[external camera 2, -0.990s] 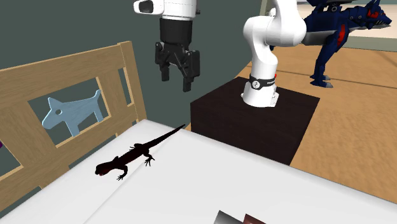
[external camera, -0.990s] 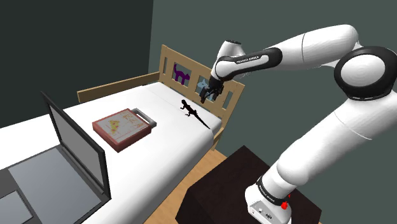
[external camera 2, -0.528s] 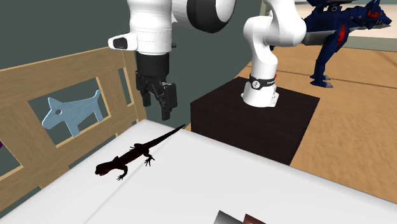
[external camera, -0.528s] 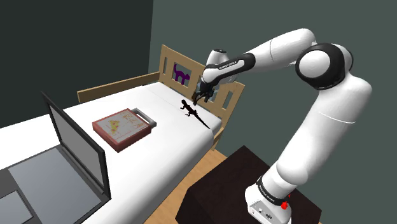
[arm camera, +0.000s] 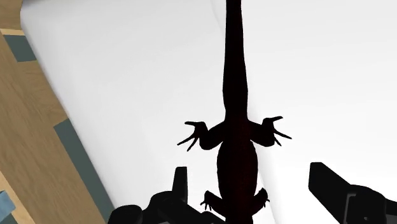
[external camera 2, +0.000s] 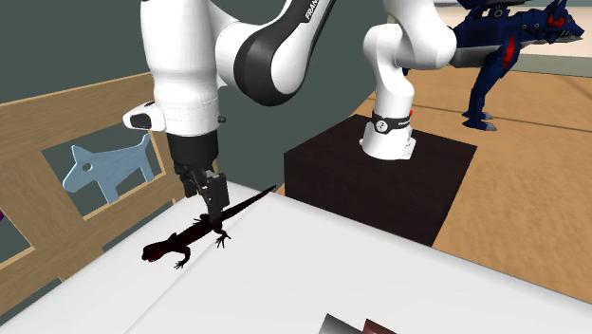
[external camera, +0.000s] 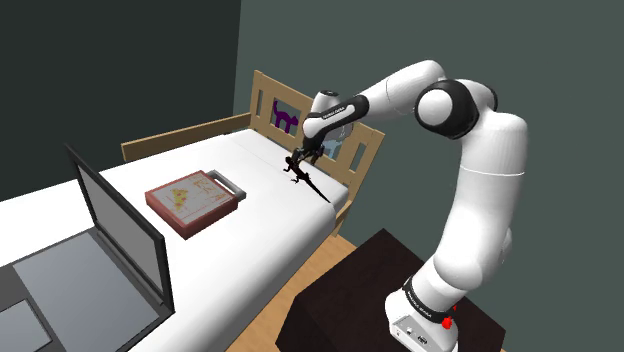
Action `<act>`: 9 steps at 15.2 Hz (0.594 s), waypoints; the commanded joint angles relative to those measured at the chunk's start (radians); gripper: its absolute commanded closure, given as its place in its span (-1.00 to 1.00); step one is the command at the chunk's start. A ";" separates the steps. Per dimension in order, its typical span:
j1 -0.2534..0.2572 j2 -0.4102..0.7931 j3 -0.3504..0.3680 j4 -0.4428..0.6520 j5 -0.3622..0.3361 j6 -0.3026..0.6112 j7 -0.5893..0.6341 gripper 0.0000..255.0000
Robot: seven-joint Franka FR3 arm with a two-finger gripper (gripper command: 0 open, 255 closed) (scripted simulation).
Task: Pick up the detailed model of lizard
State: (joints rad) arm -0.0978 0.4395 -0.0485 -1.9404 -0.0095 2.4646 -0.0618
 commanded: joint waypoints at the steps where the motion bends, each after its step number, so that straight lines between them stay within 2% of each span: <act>1: -0.001 0.034 0.001 0.016 0.001 0.019 -0.001 -1.00; 8: -0.003 0.089 0.002 0.016 0.003 0.074 -0.001 -1.00; 9: -0.003 0.090 0.002 0.018 0.003 0.073 -0.001 1.00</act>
State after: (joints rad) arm -0.1004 0.5272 -0.0461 -1.9220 -0.0063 2.5353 -0.0629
